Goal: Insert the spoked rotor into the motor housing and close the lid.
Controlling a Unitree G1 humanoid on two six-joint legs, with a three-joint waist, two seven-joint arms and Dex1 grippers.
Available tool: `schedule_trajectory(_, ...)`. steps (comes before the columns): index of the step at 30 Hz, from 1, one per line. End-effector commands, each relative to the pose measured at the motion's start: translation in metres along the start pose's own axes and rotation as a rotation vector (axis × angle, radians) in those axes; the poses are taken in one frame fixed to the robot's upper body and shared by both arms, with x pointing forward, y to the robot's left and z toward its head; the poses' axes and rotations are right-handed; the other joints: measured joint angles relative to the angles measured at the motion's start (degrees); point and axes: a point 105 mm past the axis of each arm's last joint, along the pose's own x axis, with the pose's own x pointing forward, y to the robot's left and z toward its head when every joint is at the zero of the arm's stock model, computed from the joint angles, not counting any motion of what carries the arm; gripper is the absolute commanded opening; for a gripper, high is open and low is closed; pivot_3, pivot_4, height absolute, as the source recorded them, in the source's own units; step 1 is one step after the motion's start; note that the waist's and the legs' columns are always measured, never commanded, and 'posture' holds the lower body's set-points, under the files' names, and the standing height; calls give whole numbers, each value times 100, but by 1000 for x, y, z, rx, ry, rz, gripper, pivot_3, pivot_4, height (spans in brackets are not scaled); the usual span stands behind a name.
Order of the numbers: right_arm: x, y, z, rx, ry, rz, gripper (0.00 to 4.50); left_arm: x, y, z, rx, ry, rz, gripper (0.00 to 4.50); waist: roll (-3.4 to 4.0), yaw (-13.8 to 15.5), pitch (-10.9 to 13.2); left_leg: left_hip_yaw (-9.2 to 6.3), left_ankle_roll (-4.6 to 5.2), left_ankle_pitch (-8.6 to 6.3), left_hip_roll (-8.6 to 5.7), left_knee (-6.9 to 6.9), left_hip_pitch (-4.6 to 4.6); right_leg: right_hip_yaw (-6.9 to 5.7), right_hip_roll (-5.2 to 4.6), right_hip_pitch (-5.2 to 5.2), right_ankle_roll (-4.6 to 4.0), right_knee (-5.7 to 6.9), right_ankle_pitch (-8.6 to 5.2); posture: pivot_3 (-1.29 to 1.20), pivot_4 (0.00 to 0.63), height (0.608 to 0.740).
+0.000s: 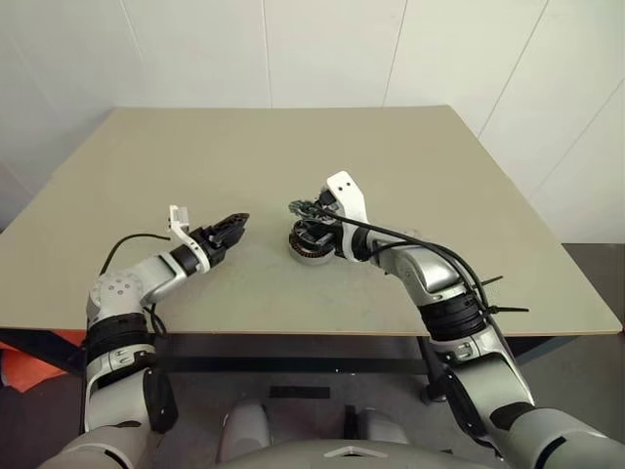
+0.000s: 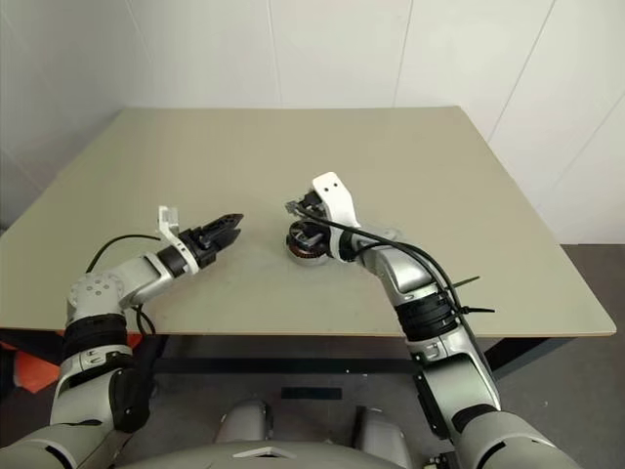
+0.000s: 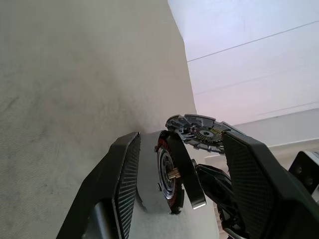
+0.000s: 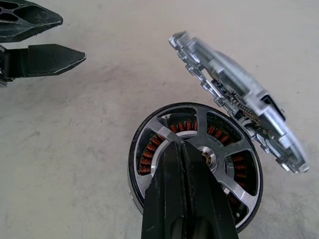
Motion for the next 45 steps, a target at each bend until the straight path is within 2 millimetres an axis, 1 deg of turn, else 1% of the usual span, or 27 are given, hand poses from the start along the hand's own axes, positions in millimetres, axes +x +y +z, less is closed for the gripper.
schedule_trajectory(1, -4, -4, 6, -10, -22, -22, 0, 1, -7, 8, 30, -16, -28, 2767, 0, 2, 0, 0, 0, 0, 0, 0, 0, 0, 0, 1, 0, 0, 0, 0, 0, 740)
schedule_trajectory(7, 1, -6, 2, -11, -14, -27, 0, 1, -5, 7, 31, -13, -29, 2767, 0, 1, 0, 0, 0, 0, 0, 1, 0, 0, -1, 1, -1, 1, 0, 0, 0, 740)
schedule_trajectory(19, 13, -12, 6, -53, -10, -21, 0, 0, -2, 2, 25, -3, -29, 2767, -1, -2, 0, -1, -4, 3, -1, 6, 3, 0, -2, 7, -1, 7, 0, 0, 0, 740)
schedule_trajectory(29, 9, -14, 13, -85, -27, -24, 0, -1, -1, -1, 20, 1, -29, 2767, -3, -19, 1, -1, 0, 0, 1, 1, -2, 0, 1, 0, -5, 3, 2, 0, 0, 740)
schedule_trajectory(33, 4, -9, 23, -90, -57, -15, 0, 1, -2, -1, 20, 6, -31, 2767, -3, -16, 1, -1, -1, 1, 1, 2, -2, 0, 0, 1, -5, 4, 2, 0, 0, 740)
schedule_trajectory(35, 8, -7, 14, -73, -38, -13, 0, 3, -2, -2, 21, 10, -31, 2767, -4, -17, 1, -1, -1, 1, 1, 2, 0, 0, 1, 2, -5, 4, 2, 0, 0, 740)
schedule_trajectory(37, 16, -4, -5, -20, 7, 10, 0, 4, -3, -2, 22, 12, -32, 2767, -6, -19, 0, -1, -1, 1, 1, 2, 0, 0, 1, 2, -5, 4, 2, 0, 0, 740)
schedule_trajectory(39, 23, -7, -32, -3, 80, -7, 0, 5, -3, -2, 23, 14, -32, 2767, -6, -19, 0, -1, -1, 0, 1, 1, 1, 0, 1, 2, -5, 3, 2, 0, 0, 740)
schedule_trajectory(40, 23, -9, -38, -3, 93, -16, 0, 5, -4, -2, 25, 15, -33, 2767, -5, -21, -1, -1, 0, 0, 0, 2, 0, 0, 0, 3, -5, 3, 2, 0, 0, 740)
schedule_trajectory(41, 21, -10, -35, -2, 81, -17, 0, 6, -4, -2, 26, 15, -34, 2767, -7, -23, -2, 1, 0, 0, -2, 2, 4, 2, -2, 5, -5, 4, 2, 0, 0, 740)
schedule_trajectory(45, 11, -15, -15, -14, 21, -24, 0, 6, -4, -3, 26, 16, -33, 2767, -7, -17, -2, 0, 0, 0, 0, 3, 24, 1, -2, 24, -2, 4, 0, 0, 0, 740)
